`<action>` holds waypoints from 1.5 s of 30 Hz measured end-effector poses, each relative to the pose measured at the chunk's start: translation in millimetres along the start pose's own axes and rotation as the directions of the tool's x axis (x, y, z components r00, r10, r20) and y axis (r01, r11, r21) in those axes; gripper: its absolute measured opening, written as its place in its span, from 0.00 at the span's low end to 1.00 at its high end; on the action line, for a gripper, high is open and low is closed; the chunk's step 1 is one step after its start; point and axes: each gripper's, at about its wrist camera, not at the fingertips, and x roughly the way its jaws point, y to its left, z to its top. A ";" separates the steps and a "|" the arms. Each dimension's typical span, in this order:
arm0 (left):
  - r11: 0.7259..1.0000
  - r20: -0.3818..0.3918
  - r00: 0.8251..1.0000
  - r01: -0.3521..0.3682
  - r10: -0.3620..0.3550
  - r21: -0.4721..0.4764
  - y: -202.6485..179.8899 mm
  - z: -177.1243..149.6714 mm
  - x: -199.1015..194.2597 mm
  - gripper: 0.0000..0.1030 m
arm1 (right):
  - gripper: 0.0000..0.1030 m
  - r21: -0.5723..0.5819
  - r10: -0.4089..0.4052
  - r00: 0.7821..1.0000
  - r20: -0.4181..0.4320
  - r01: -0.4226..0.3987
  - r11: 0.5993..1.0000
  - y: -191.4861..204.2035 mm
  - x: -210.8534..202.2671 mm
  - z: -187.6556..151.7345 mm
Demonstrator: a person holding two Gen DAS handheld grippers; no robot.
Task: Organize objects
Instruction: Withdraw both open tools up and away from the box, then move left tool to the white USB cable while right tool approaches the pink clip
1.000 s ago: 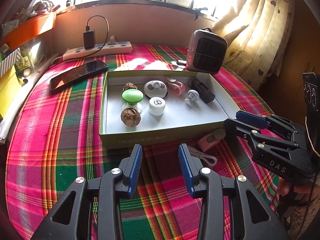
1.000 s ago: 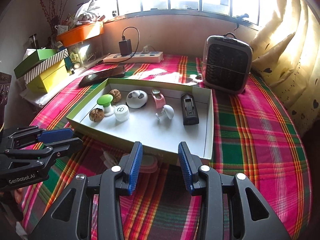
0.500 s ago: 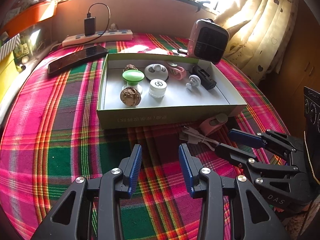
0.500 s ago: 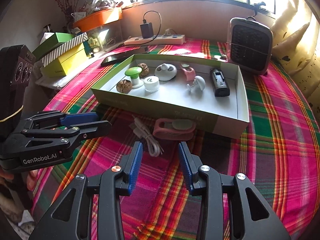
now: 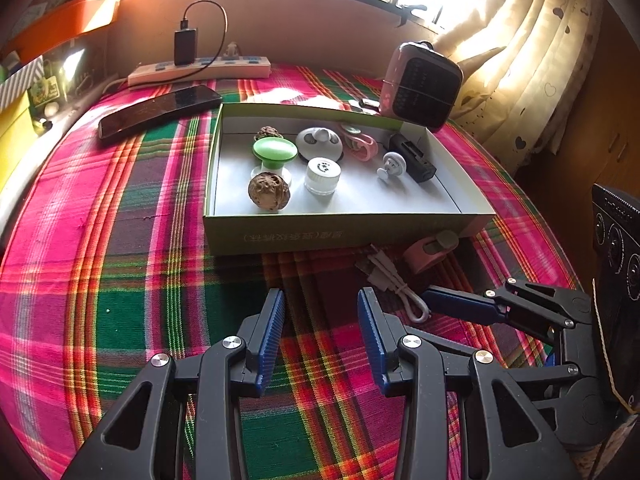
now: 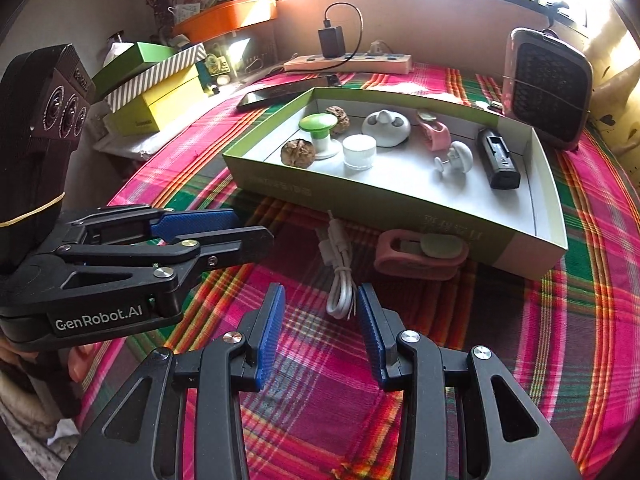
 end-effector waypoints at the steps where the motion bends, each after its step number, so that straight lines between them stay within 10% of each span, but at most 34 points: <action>1: 1.000 -0.001 1.000 0.003 -0.003 -0.001 0.3 0.1 0.0 0.35 | 0.38 -0.004 0.009 1.000 -0.002 -0.009 1.000 2.1 0.9 0.0; 8: 1.000 -0.003 1.000 0.017 -0.017 -0.001 0.2 1.3 -0.3 0.35 | 0.38 0.000 0.002 1.000 0.031 -0.002 1.000 -0.8 -8.7 0.4; 14: 1.000 -0.011 1.000 0.022 -0.022 -0.003 -0.7 0.1 3.2 0.35 | 0.38 0.113 -0.236 0.969 0.069 0.228 0.967 -21.6 -19.3 6.4; 19: 1.000 -0.017 0.999 0.027 -0.027 -0.001 -1.4 -2.2 4.2 0.35 | 0.56 0.184 -0.239 0.969 0.058 0.225 0.957 -26.8 -14.1 9.1; 45: 0.999 -0.020 0.999 0.032 -0.032 -0.003 1.7 -2.5 4.9 0.35 | 0.57 0.312 -0.444 0.895 -0.041 0.433 0.845 -40.3 -14.7 6.0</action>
